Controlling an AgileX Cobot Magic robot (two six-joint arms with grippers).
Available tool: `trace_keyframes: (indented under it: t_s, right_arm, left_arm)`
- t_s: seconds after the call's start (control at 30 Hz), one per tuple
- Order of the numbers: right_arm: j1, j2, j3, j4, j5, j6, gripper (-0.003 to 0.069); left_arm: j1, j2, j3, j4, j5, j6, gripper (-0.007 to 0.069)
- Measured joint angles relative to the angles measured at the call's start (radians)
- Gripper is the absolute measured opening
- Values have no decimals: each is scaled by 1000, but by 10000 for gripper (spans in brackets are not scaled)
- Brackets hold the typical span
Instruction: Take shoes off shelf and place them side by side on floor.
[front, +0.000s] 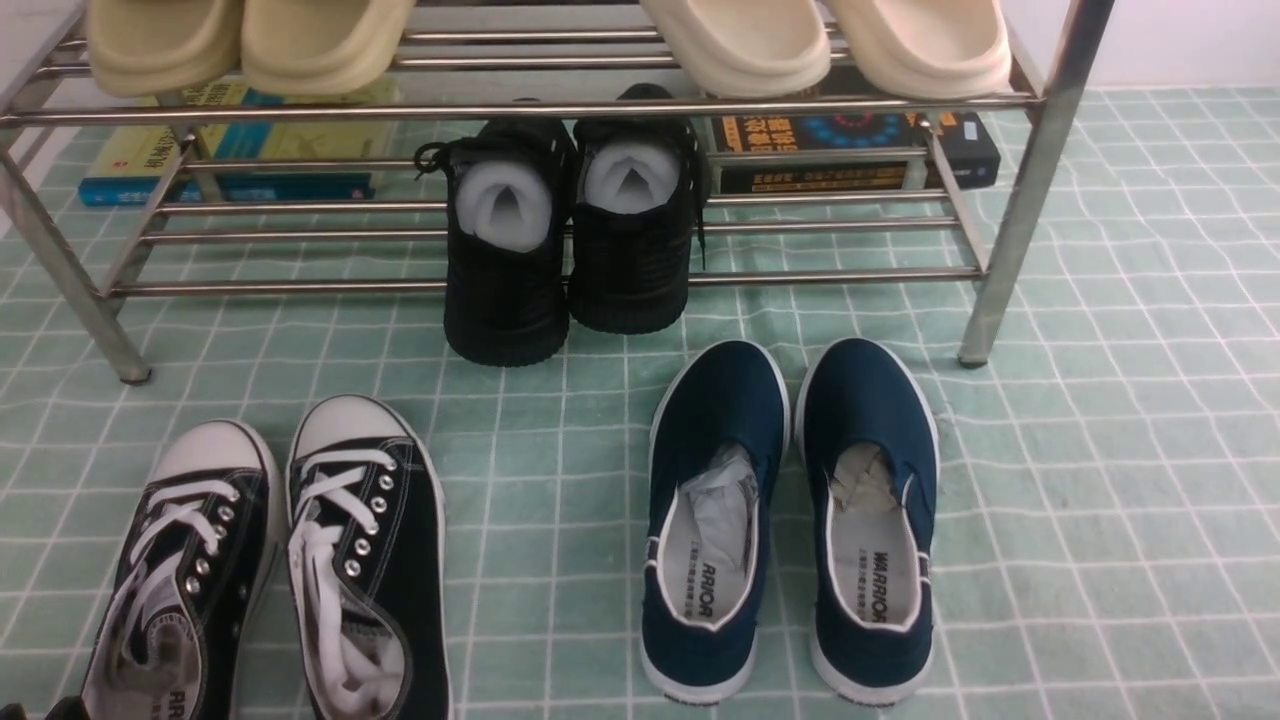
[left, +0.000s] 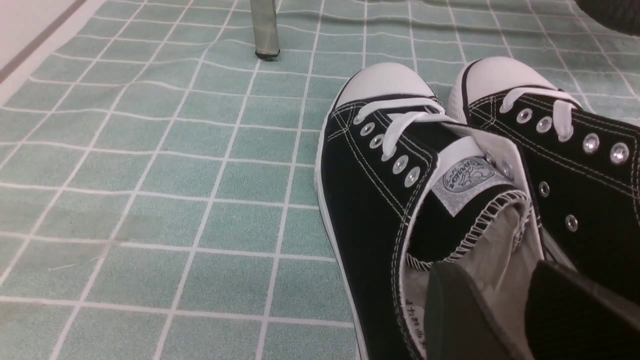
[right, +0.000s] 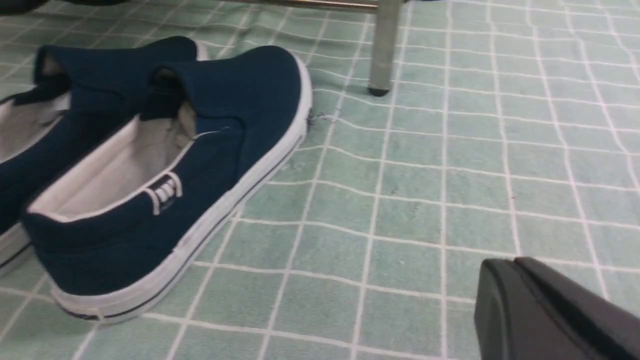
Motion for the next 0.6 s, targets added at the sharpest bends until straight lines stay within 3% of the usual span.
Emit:
trace_keyframes:
  t_s: [0.27, 0.6]
  right_arm:
    - [-121, -123, 44, 3, 59, 0, 20]
    - [-144, -124, 35, 10, 106, 0, 28]
  left_arm:
    - [0, 0, 0, 5, 0, 0, 242]
    - [0, 0, 0, 11, 0, 0, 242]
